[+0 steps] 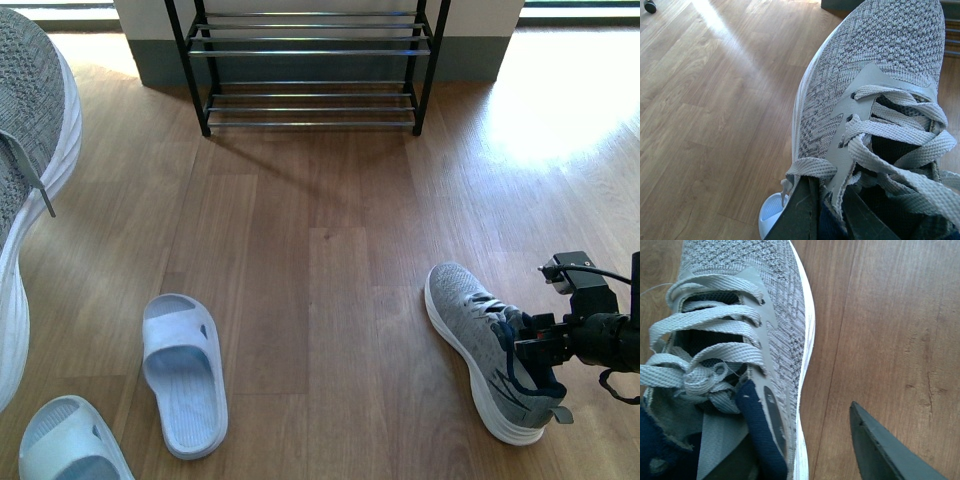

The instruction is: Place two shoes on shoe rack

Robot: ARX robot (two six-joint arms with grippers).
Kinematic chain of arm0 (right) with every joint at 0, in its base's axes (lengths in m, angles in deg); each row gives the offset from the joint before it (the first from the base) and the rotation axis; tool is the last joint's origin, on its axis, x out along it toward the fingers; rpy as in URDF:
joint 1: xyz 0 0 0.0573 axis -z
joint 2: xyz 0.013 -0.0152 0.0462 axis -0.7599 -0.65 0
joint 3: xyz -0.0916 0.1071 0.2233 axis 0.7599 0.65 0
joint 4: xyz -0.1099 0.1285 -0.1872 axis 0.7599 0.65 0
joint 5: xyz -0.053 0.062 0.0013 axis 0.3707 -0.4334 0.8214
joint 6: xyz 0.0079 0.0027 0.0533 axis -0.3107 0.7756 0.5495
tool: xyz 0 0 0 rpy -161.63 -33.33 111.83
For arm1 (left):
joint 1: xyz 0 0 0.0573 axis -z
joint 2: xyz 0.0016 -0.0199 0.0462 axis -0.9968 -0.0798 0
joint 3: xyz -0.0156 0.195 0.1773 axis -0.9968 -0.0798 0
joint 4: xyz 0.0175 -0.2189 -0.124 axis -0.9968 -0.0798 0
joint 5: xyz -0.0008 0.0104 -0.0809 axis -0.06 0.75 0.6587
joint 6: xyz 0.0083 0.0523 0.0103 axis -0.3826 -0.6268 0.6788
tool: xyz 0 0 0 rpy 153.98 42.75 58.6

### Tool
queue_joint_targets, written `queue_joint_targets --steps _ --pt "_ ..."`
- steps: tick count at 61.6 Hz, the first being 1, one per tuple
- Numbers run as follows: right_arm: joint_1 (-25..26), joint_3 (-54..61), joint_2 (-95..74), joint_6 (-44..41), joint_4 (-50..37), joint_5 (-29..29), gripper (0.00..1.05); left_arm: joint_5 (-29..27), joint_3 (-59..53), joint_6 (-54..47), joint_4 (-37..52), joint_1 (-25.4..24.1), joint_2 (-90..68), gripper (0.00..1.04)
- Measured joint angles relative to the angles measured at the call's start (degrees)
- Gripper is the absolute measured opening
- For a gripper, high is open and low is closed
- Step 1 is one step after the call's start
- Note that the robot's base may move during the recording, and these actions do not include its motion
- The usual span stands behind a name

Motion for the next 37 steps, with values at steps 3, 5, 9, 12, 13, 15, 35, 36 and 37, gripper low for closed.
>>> queue_joint_targets --steps 3,5,9,12,13,15,35,36,37 --pt "-0.2 0.1 0.0 0.5 -0.2 0.0 0.11 0.0 0.0 0.0 0.0 0.0 0.0 0.02" --pt "-0.3 0.3 0.0 1.0 -0.3 -0.2 0.04 0.0 0.0 0.0 0.0 0.0 0.0 0.02" --pt "-0.5 1.2 0.5 1.9 -1.1 -0.2 0.01 0.0 0.0 0.0 0.0 0.0 0.0 0.02" --pt "-0.6 2.1 1.0 2.6 -1.4 -0.2 0.01 0.0 0.0 0.0 0.0 0.0 0.0 0.02" --pt "-0.6 2.3 1.2 2.8 -1.4 -0.2 0.01 0.0 0.0 0.0 0.0 0.0 0.0 0.02" --pt "-0.6 2.9 1.7 3.1 -1.5 -0.2 0.01 0.0 0.0 0.0 0.0 0.0 0.0 0.02" --pt "-0.3 13.1 16.8 -0.3 -3.3 -1.3 0.01 0.0 0.0 0.0 0.0 0.0 0.0 0.02" --pt "-0.2 14.0 18.6 -1.0 -3.5 -1.6 0.01 0.0 0.0 0.0 0.0 0.0 0.0 0.02" --pt "-0.1 14.4 19.6 -1.2 -3.5 -1.9 0.01 0.0 0.0 0.0 0.0 0.0 0.0 0.02"
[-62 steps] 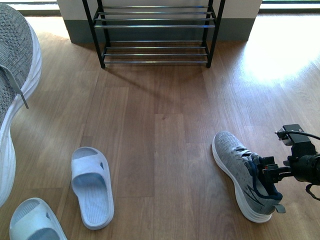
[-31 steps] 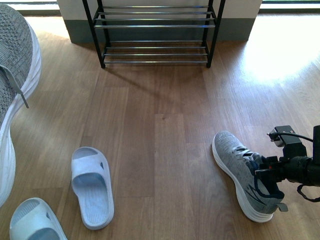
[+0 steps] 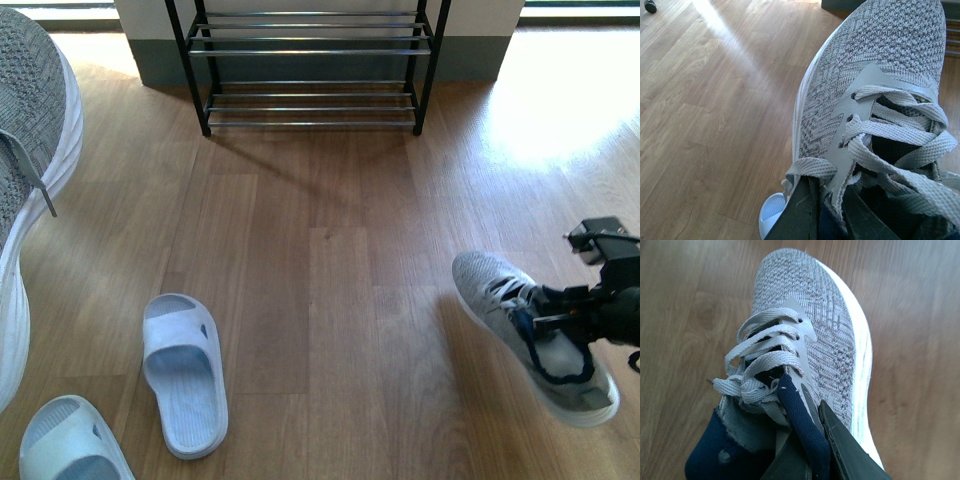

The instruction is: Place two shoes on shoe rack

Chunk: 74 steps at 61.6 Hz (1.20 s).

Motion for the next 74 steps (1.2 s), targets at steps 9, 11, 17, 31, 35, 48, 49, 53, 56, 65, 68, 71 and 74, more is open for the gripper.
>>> queue_joint_targets --steps 9,11,17,31,35,48,49,53,56,65,68,71,74 --pt "1.2 6.5 14.1 -2.9 -0.1 -2.4 0.01 0.0 0.0 0.0 0.0 0.0 0.0 0.02" --pt "1.4 8.2 17.4 -3.4 -0.1 -2.9 0.01 0.0 0.0 0.0 0.0 0.0 0.0 0.02" --pt "1.9 12.8 26.2 -4.0 -0.1 -4.4 0.01 0.0 0.0 0.0 0.0 0.0 0.0 0.02" --pt "3.3 27.8 55.5 -4.8 7.3 -9.8 0.01 0.0 0.0 0.0 0.0 0.0 0.0 0.02" --pt "3.4 30.4 63.2 -4.8 8.5 -10.6 0.01 0.0 0.0 0.0 0.0 0.0 0.0 0.02" --pt "3.3 30.6 66.2 -4.9 8.6 -11.4 0.01 0.0 0.0 0.0 0.0 0.0 0.0 0.02" --pt "3.4 30.6 66.2 -4.9 8.6 -11.3 0.01 0.0 0.0 0.0 0.0 0.0 0.0 0.02" --pt "3.4 30.6 66.2 -4.9 8.6 -10.8 0.01 0.0 0.0 0.0 0.0 0.0 0.0 0.02" --pt "3.5 30.6 66.2 -4.9 8.6 -10.6 0.01 0.0 0.0 0.0 0.0 0.0 0.0 0.02" --pt "3.4 30.6 66.3 -5.0 8.6 -10.7 0.01 -0.2 0.0 0.0 0.0 -0.1 0.0 0.02" --pt "3.4 30.6 66.4 -5.0 8.6 -10.9 0.01 -0.3 0.0 0.0 0.0 -0.1 0.0 0.02" --pt "3.4 30.6 66.3 -5.0 8.6 -10.9 0.01 -0.4 0.0 0.0 0.0 -0.1 0.0 0.02" --pt "3.3 30.7 66.3 -5.0 8.7 -11.5 0.01 -0.5 0.0 0.0 0.0 -0.2 0.0 0.02"
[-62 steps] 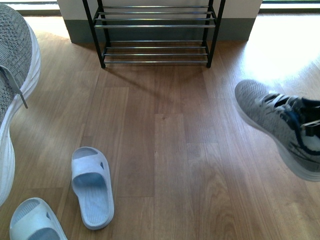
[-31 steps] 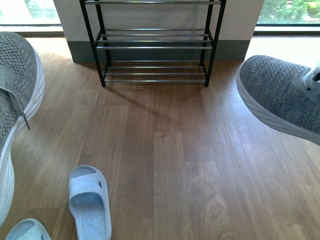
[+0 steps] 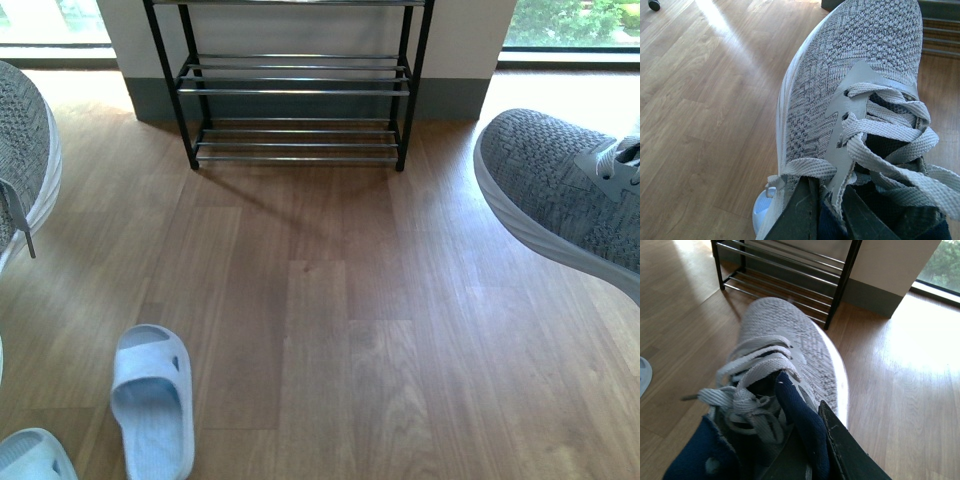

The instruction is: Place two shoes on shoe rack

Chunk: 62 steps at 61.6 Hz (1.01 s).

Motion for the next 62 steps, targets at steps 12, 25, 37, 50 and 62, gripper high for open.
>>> queue_joint_targets --steps 12,25,37,50,62 --pt "0.0 0.0 0.0 0.0 0.0 0.4 0.01 0.4 0.0 0.0 0.0 0.1 0.0 0.02" --pt "0.3 0.1 0.0 -0.1 0.0 1.0 0.01 0.6 0.0 0.0 0.0 0.2 0.0 0.02" --pt "0.4 0.1 0.0 -0.1 0.0 1.0 0.01 0.9 0.0 0.0 0.0 0.4 0.0 0.02" --pt "0.4 0.1 0.0 -0.1 0.0 1.1 0.01 0.7 0.0 0.0 0.0 0.4 0.0 0.02" --pt "0.4 0.1 0.0 -0.1 0.0 0.6 0.01 0.5 0.0 0.0 0.0 0.3 0.0 0.02"
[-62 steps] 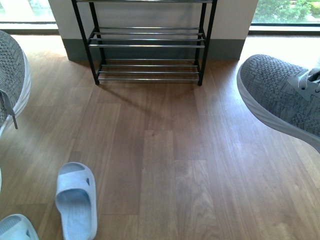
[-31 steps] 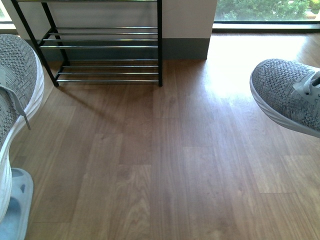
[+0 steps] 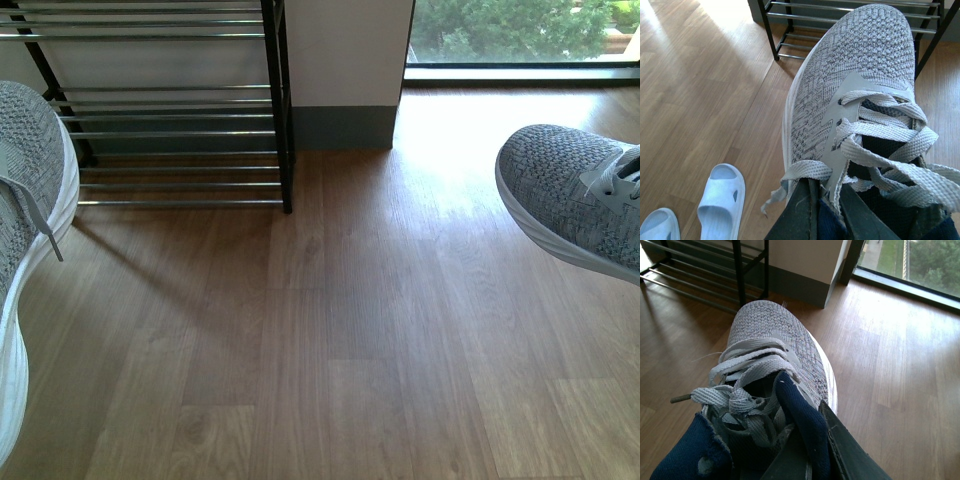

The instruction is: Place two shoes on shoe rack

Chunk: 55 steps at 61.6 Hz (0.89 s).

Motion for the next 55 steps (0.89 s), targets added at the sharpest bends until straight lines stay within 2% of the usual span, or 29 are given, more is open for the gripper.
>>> queue_joint_targets --steps 55 --pt "0.0 0.0 0.0 0.0 0.0 0.3 0.01 0.1 0.0 0.0 0.0 0.0 0.0 0.02"
